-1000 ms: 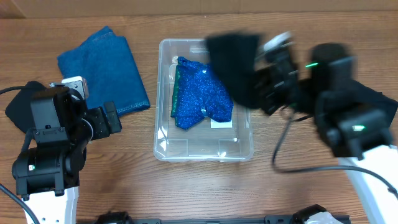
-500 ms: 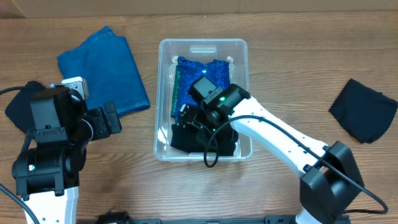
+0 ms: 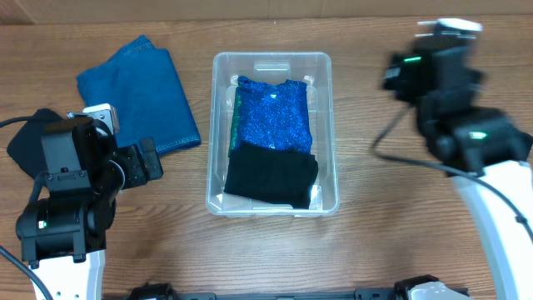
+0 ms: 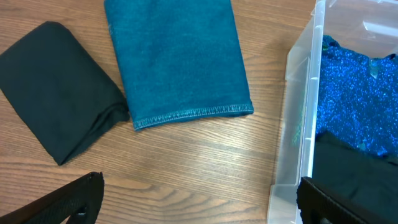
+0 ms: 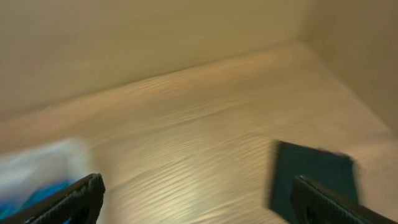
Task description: Pack container
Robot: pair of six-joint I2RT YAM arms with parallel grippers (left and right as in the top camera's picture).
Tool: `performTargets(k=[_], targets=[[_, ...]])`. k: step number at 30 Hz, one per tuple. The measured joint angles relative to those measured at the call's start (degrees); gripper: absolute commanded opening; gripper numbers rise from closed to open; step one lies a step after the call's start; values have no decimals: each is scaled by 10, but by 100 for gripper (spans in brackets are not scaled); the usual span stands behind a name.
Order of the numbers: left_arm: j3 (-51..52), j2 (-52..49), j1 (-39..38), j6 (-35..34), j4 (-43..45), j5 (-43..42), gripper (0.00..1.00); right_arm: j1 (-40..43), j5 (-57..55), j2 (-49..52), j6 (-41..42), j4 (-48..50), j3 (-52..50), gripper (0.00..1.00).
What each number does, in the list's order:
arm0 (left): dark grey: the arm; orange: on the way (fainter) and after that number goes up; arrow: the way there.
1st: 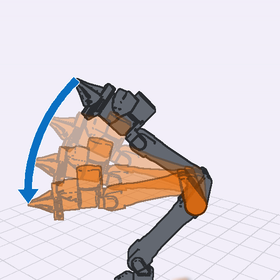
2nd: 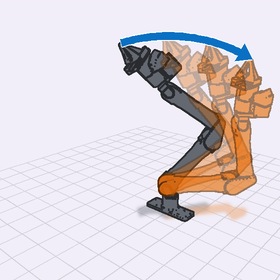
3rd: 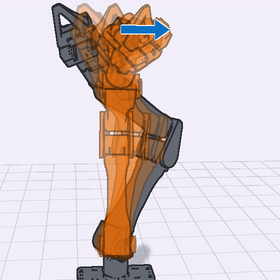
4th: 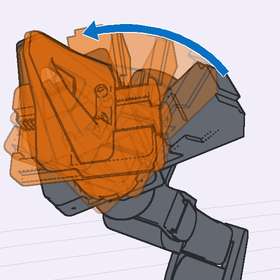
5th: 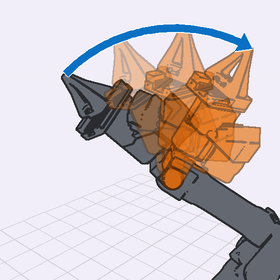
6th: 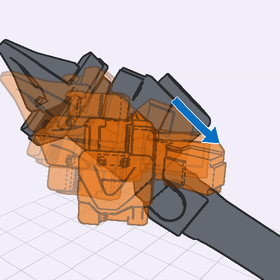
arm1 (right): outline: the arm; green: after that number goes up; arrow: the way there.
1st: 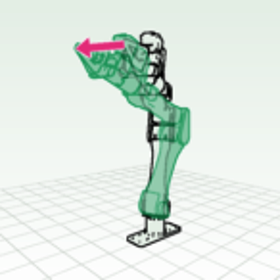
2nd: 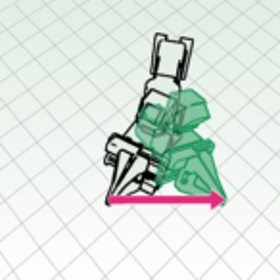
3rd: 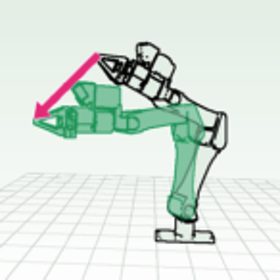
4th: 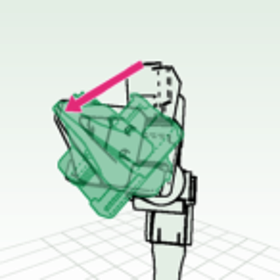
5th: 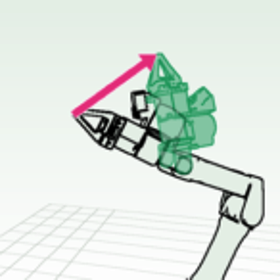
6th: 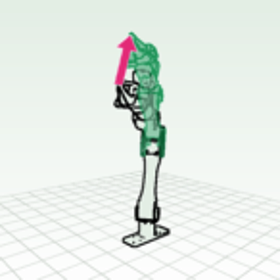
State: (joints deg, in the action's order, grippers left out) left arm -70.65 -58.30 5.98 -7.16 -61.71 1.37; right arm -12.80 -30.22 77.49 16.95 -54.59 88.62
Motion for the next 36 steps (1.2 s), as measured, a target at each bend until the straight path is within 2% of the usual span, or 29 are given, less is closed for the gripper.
performTargets(k=[2, 5, 9, 12, 19, 20, 22, 25, 29, 36], targets=[[0, 0, 0, 0, 0, 0, 100, 129, 65, 3, 17, -21, 1, 100], [0, 0, 0, 0, 0, 0, 100, 374, 186, 66, 32, -15, -17, 100], [0, 0, 0, 0, 0, 0, 100, 553, 268, 184, 31, -14, -29, 100], [0, 0, 0, 0, 0, 0, 100, 595, 311, 266, 21, 10, -30, 100], [0, 0, 0, 0, 0, 0, 100, 599, 347, 384, -6, 24, -31, 99], [0, 0, 0, 0, 0, 0, 100, 599, 349, 397, -10, 26, -31, 93], [0, 0, 0, 0, 0, 0, 100, 599, 362, 420, -15, 28, -31, 64], [0, 0, 0, 0, 1, 0, 100, 599, 406, 424, -18, 36, -31, 5], [0, 0, 0, 0, 4, 0, 100, 600, 456, 424, -32, 35, -31, 4], [0, 0, 0, 0, 4, 0, 100, 586, 609, 411, -66, 11, -22, 4]])
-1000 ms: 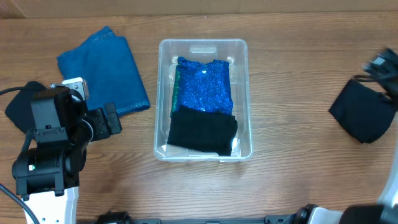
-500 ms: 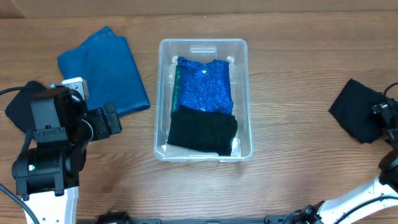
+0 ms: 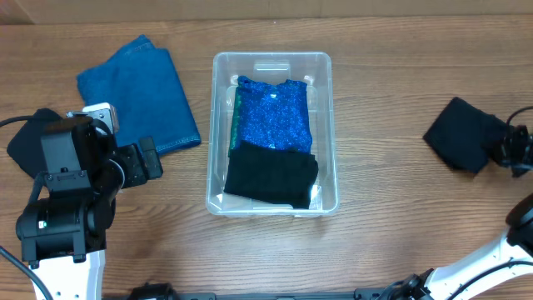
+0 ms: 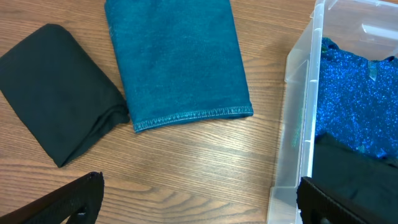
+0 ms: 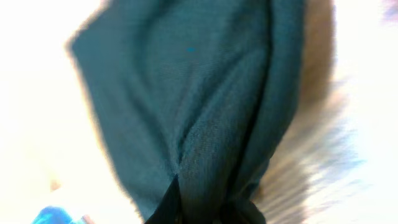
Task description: Pack container
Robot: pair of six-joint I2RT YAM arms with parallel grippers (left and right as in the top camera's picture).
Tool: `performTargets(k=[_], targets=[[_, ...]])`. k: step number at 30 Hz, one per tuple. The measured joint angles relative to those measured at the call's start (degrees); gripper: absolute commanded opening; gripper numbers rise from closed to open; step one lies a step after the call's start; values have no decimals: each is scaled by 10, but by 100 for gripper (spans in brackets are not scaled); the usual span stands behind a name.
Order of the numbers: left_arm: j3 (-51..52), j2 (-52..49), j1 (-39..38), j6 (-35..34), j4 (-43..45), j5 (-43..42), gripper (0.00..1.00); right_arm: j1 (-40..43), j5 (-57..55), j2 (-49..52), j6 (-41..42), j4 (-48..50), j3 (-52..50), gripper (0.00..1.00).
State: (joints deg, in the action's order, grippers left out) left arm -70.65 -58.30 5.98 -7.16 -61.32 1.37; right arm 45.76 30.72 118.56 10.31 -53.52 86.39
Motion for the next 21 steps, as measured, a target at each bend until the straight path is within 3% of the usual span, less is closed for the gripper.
performTargets(k=[6, 10, 15, 21], targets=[[0, 0, 0, 0, -3, 0, 100, -145, 51, -144, -59, -91, 125, 4], [0, 0, 0, 0, -4, 0, 100, -353, 27, -241, -150, -148, 207, 4], [0, 0, 0, 0, -4, 0, 100, -620, -68, -265, -292, -215, 210, 4], [0, 0, 0, 0, -4, 0, 100, -766, -115, -255, -396, -296, 165, 4]])
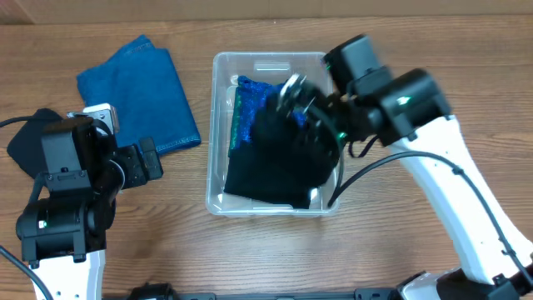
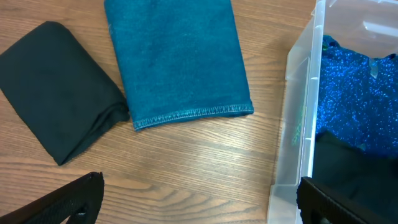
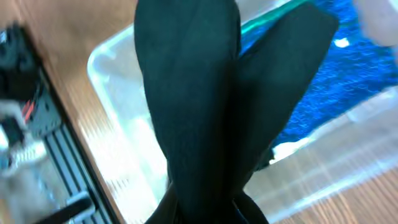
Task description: Pack container
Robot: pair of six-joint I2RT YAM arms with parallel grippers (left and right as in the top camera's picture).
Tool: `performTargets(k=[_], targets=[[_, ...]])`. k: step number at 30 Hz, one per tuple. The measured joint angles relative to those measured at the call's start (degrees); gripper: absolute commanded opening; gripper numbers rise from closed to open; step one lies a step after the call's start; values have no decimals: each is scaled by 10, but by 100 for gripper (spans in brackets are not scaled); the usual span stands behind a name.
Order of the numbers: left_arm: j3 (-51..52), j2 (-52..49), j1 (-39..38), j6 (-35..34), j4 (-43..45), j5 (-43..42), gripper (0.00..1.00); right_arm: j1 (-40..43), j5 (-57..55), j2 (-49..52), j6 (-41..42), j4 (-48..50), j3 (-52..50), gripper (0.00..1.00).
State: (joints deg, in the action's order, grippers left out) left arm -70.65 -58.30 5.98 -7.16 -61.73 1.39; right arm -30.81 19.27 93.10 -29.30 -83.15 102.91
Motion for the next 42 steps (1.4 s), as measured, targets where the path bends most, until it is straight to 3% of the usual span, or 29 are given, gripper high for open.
performTargets(k=[4, 5, 6, 8, 10, 11, 12, 16, 18, 21, 24, 26, 28, 31, 34, 38, 42], targets=[[0, 0, 0, 0, 0, 0, 100, -59, -7, 17, -39, 12, -101, 4], [0, 0, 0, 0, 0, 0, 100, -67, -7, 19, -49, 17, -122, 58], [0, 0, 0, 0, 0, 0, 100, -71, -13, 19, -61, 29, -143, 100], [0, 0, 0, 0, 0, 0, 100, -69, -66, 20, -46, 134, -164, 100], [0, 0, 0, 0, 3, 0, 100, -56, -187, 20, 35, 263, -168, 100], [0, 0, 0, 0, 1, 0, 100, -51, -214, 20, 75, 280, -168, 100], [0, 0, 0, 0, 1, 0, 100, -30, -311, 20, 107, 308, -167, 100], [0, 0, 0, 0, 0, 0, 100, -23, -442, 18, 194, 327, -167, 100], [0, 0, 0, 0, 0, 0, 100, -19, -499, -10, 279, 328, -167, 100], [0, 0, 0, 0, -1, 4, 100, 36, -471, -88, 360, 322, -166, 100], [0, 0, 3, -27, -11, 55, 100, 174, -339, -145, 401, 241, -152, 100], [0, 0, 44, -62, -8, 74, 100, 223, -306, -136, 407, 187, -152, 100], [0, -10, 138, -84, 20, 69, 100, 278, -290, -122, 412, 160, -152, 100], [-3, -70, 286, -95, 95, 17, 100, 301, -255, -117, 413, 163, -152, 100], [-6, -209, 414, -99, 144, -66, 100, 301, -235, -115, 413, 163, -153, 100], [-6, -368, 468, -89, 219, -130, 100, 301, -230, -113, 413, 166, -176, 100], [-6, -416, 469, -51, 289, -192, 100, 301, -226, -94, 413, 167, -183, 100]])
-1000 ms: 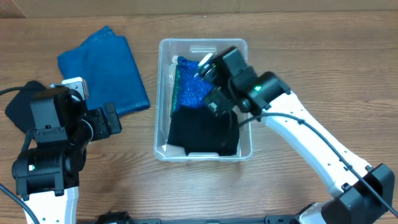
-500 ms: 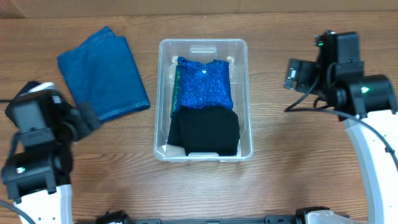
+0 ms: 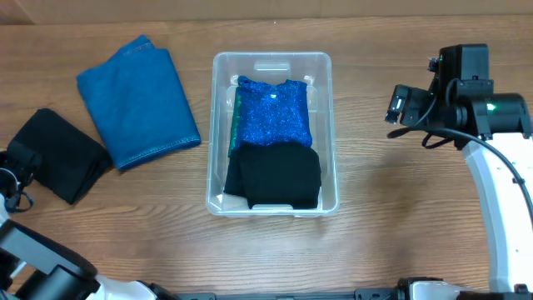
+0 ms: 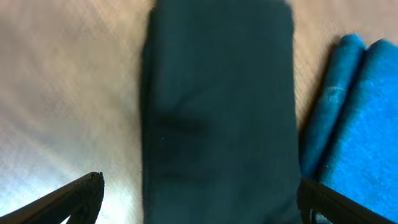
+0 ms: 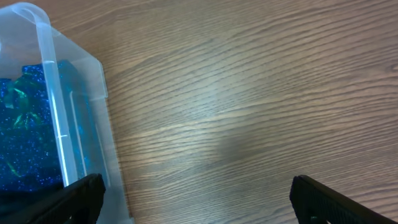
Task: Pack container
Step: 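Grasp the black cloth on the left with the left gripper, then lay the black cloth over the bin's back half and release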
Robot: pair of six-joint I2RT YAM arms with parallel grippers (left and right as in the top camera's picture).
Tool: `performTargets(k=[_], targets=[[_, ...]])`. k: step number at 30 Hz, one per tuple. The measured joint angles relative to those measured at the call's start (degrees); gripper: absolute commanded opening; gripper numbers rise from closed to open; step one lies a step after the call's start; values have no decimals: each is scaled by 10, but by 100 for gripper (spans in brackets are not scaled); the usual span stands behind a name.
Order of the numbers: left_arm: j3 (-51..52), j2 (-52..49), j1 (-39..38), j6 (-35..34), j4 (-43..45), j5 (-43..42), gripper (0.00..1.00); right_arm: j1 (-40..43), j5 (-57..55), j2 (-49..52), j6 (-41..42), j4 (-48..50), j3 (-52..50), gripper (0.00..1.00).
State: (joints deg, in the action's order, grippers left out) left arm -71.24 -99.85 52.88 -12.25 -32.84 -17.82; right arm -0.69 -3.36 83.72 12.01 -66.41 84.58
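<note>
The clear plastic container (image 3: 326,125) stands mid-table, holding a sparkly blue cloth (image 3: 273,112) at its far end and a folded black cloth (image 3: 275,177) at its near end. A second black cloth (image 3: 65,154) lies at the far left. My left gripper (image 3: 23,164) is at that cloth's outer edge. In the left wrist view the cloth (image 4: 217,118) fills the middle, and my left gripper (image 4: 199,205) is open wide around its width. My right gripper (image 3: 393,108) is to the right of the container. It is open over bare wood (image 5: 199,199), with nothing between its fingers.
A folded blue towel (image 3: 137,100) lies between the left black cloth and the container, and its edge (image 4: 364,124) shows in the left wrist view. The container's right wall (image 5: 68,130) is at the left of the right wrist view. Wood table (image 3: 391,200) surrounds everything.
The black cloth held over the container now lies in its near end, and my right gripper is open to the container's right. My left arm has moved to the far-left black cloth.
My right gripper was open at the far right with a black cloth ahead of it. Then it was shut on that cloth, then it held it over the container. Now the cloth rests inside. My left arm stayed by the towel until now.
</note>
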Motion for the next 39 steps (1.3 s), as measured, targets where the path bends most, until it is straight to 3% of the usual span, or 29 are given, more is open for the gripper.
performTargets(k=[9, 10, 11, 14, 15, 22, 26, 29, 30, 33, 36, 39], targets=[[-1, -126, 0, 9, 33, -14, 100, 0, 0, 24, 0, 12, -3, 100], [-1, -129, 0, 4, 36, -13, 89, 0, 0, 24, 0, 13, -3, 100], [-2, -131, 0, 2, 43, -19, 72, 0, 0, 24, 0, 12, -3, 100], [-2, -143, 0, 8, 53, -82, 10, 0, 0, 24, 0, 11, -3, 100], [-2, -144, 0, 9, 53, -109, 4, 0, 0, 24, 0, 9, -3, 100], [-1, -102, 1, -5, 18, -204, 4, 0, 0, 24, 0, -2, -3, 100], [0, 122, -4, -60, 8, -247, 4, 0, 0, 24, 0, -2, -3, 100], [0, 273, -55, -78, 10, -263, 4, 0, 2, 24, 0, -2, -3, 100], [0, 324, -108, -84, 6, -269, 4, 0, 6, 24, 0, -2, -3, 100], [0, 356, -260, -99, -3, -261, 4, 0, 12, 24, 0, -2, -3, 100], [0, 328, -442, -97, 4, -189, 4, 0, 16, 24, 0, -2, -3, 100], [0, 253, -636, -51, 60, -118, 4, 0, 17, 24, 0, -5, -3, 100]])
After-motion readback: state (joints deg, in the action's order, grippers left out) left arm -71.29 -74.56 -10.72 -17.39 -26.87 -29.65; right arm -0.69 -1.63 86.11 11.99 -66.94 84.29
